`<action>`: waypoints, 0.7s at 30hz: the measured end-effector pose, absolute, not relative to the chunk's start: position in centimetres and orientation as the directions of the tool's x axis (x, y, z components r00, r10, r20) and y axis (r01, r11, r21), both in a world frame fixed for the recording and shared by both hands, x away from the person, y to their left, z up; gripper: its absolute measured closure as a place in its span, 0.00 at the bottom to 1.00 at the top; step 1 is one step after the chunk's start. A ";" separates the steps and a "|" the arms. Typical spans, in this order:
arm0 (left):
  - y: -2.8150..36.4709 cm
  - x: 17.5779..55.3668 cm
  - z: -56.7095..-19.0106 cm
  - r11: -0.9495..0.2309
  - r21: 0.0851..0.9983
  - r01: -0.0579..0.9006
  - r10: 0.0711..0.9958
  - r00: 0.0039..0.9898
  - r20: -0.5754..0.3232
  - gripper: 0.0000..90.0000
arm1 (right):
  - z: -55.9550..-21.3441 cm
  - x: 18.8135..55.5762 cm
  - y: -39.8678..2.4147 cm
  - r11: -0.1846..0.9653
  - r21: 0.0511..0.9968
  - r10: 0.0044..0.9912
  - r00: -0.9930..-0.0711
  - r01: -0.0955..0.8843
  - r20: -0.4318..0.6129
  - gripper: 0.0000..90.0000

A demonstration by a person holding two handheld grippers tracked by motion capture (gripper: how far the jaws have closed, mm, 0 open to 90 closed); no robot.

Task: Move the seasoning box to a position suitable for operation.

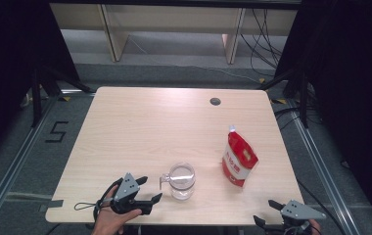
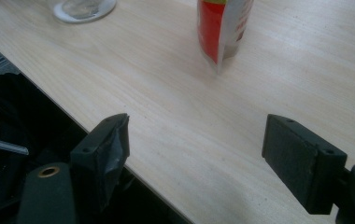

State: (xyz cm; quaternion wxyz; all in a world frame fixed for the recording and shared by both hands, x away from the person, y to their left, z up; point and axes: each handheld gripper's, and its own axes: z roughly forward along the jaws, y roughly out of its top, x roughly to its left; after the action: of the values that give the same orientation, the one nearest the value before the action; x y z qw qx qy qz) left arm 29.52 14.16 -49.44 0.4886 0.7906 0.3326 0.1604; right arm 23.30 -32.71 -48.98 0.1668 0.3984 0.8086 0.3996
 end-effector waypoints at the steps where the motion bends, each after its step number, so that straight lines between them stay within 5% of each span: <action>1: 14.0 29.6 -49.3 -0.300 0.884 0.359 0.681 0.729 -0.065 0.29 | -49.0 23.3 -32.7 0.365 0.779 0.780 -0.625 0.509 0.043 0.27; 21: 11.5 30.5 -49.3 -0.372 0.886 0.278 0.637 0.771 0.025 0.59 | -49.0 23.3 -32.7 0.376 0.783 0.780 -0.626 0.495 0.021 0.27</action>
State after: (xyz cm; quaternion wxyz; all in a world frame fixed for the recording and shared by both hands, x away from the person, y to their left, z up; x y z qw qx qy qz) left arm 30.46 11.50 -49.29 0.4836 0.8071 0.2835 0.1853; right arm 23.31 -32.72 -48.95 0.1795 0.3937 0.8098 0.3962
